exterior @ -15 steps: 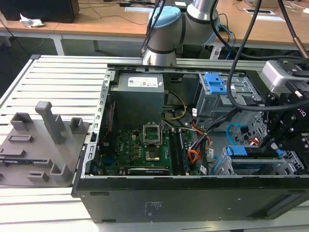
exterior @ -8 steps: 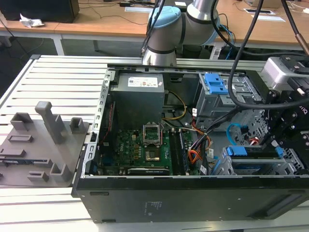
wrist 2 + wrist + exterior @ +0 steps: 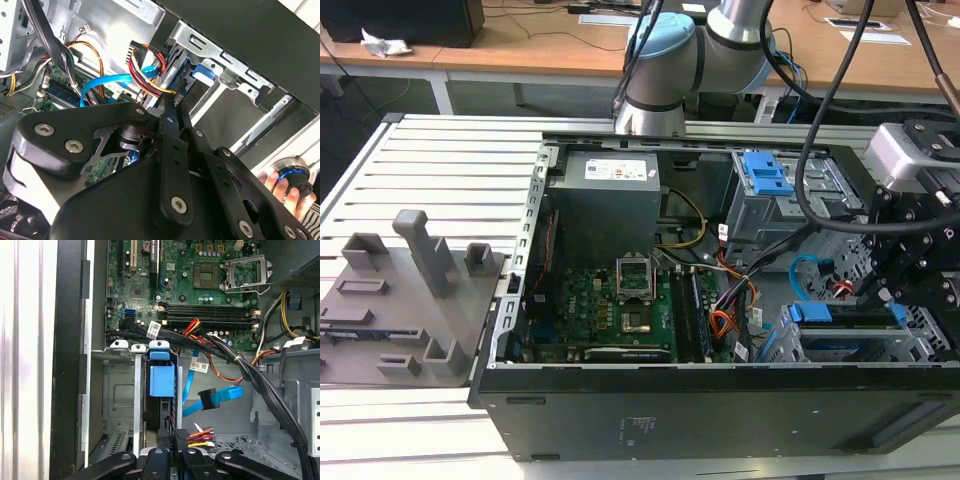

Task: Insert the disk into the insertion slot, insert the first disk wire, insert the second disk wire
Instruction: 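Insert the first disk wire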

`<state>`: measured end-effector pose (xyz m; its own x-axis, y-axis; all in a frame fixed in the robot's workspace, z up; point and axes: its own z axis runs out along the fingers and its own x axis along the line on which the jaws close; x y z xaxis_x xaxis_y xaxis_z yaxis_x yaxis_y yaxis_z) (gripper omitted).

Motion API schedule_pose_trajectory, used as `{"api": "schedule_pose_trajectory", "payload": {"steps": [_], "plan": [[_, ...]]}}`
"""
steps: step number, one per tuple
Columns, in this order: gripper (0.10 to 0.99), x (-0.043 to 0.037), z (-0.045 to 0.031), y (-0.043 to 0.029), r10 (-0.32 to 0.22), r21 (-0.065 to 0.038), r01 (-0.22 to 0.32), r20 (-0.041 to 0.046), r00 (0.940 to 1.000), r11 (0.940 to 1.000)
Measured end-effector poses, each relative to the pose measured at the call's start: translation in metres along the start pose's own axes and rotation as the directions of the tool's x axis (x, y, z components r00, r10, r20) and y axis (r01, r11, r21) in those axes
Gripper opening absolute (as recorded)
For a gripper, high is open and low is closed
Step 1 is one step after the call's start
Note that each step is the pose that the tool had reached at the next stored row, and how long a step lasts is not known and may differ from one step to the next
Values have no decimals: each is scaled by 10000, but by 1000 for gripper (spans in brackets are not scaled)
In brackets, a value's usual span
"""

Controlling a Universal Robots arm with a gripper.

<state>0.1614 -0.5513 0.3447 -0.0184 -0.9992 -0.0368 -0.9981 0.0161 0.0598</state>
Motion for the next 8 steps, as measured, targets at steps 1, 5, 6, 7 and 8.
{"api": "schedule_pose_trajectory", "payload": {"steps": [1, 5, 6, 7, 8], "plan": [[161, 1, 7, -9, -1, -13, 1, 46, 10000, 10000], [161, 23, 36, -16, -4, -23, 4, 74, 10000, 10000], [161, 29, 40, -17, -5, -23, 5, 73, 10000, 10000], [161, 35, 45, -18, -4, -24, 5, 72, 10000, 10000], [161, 39, 52, -18, -4, -25, 4, 71, 10000, 10000]]}}
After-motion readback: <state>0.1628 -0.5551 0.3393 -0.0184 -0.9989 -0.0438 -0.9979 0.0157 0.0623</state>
